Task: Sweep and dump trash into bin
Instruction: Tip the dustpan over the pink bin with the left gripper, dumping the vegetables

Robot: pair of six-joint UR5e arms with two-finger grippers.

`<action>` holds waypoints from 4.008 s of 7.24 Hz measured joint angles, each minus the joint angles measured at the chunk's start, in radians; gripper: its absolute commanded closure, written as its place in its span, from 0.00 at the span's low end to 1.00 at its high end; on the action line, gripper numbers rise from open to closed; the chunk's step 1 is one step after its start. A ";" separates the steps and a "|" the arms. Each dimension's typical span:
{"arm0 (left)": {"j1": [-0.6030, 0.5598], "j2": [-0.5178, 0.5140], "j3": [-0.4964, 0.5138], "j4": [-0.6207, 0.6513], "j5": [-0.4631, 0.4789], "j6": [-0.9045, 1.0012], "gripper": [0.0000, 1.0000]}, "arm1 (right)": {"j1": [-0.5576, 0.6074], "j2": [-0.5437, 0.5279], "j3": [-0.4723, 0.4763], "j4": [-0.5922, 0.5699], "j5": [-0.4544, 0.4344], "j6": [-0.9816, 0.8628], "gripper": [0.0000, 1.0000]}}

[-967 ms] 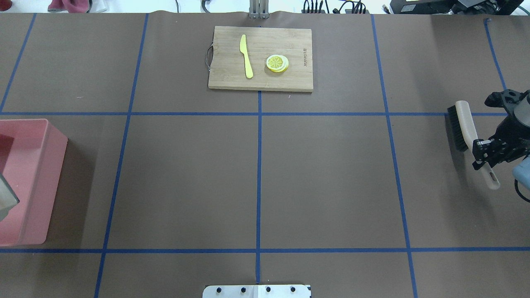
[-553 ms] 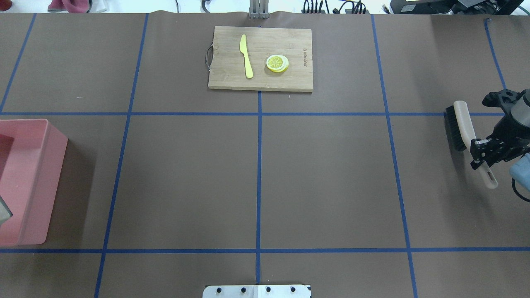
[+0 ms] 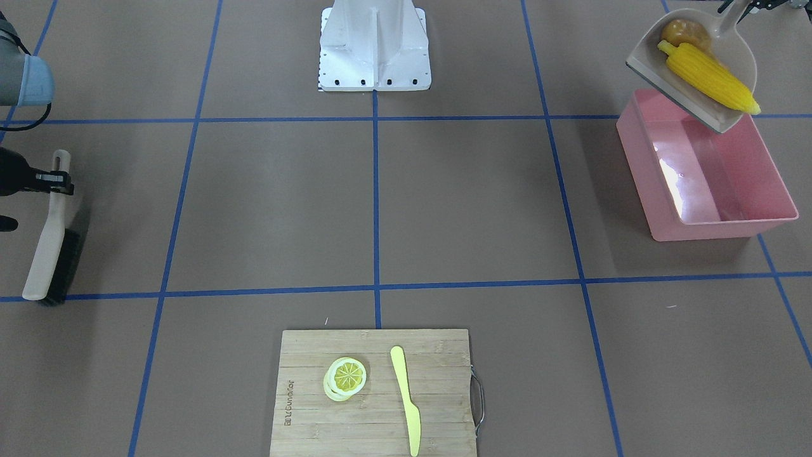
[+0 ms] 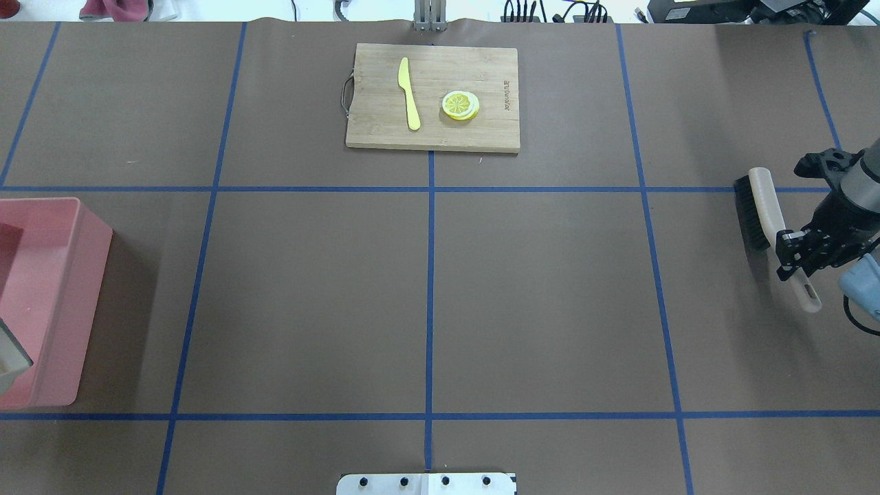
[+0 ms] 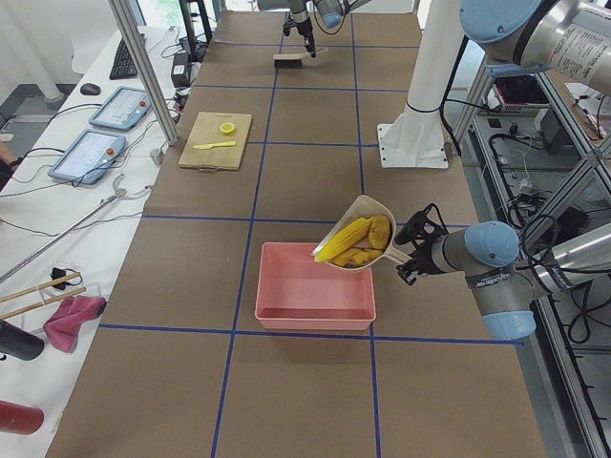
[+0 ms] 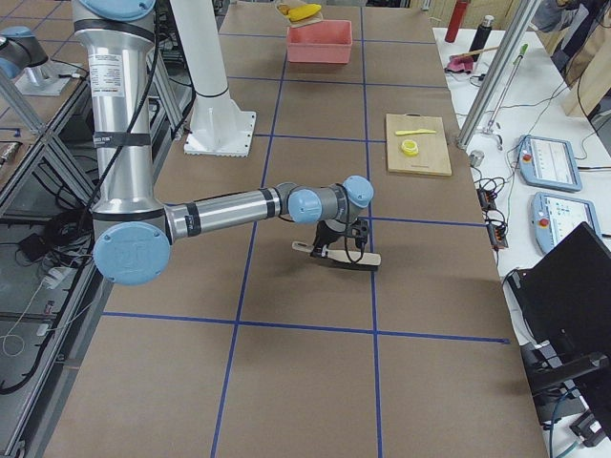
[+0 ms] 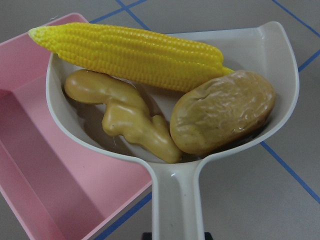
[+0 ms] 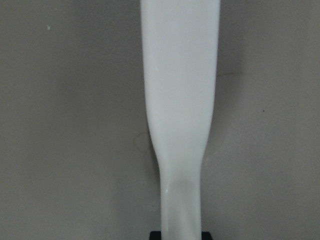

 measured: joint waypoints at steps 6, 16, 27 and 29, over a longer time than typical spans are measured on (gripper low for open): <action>-0.100 -0.013 -0.049 0.261 -0.212 0.000 1.00 | 0.060 0.061 0.005 0.000 -0.027 -0.010 0.00; -0.263 -0.029 -0.172 0.790 -0.528 0.000 1.00 | 0.476 -0.151 0.066 0.002 -0.140 -0.401 0.00; -0.444 -0.132 -0.262 0.999 -0.516 -0.010 1.00 | 0.474 -0.147 0.080 0.001 -0.149 -0.479 0.00; -0.500 -0.187 -0.292 1.030 -0.517 -0.012 1.00 | 0.474 -0.148 0.079 0.001 -0.152 -0.480 0.00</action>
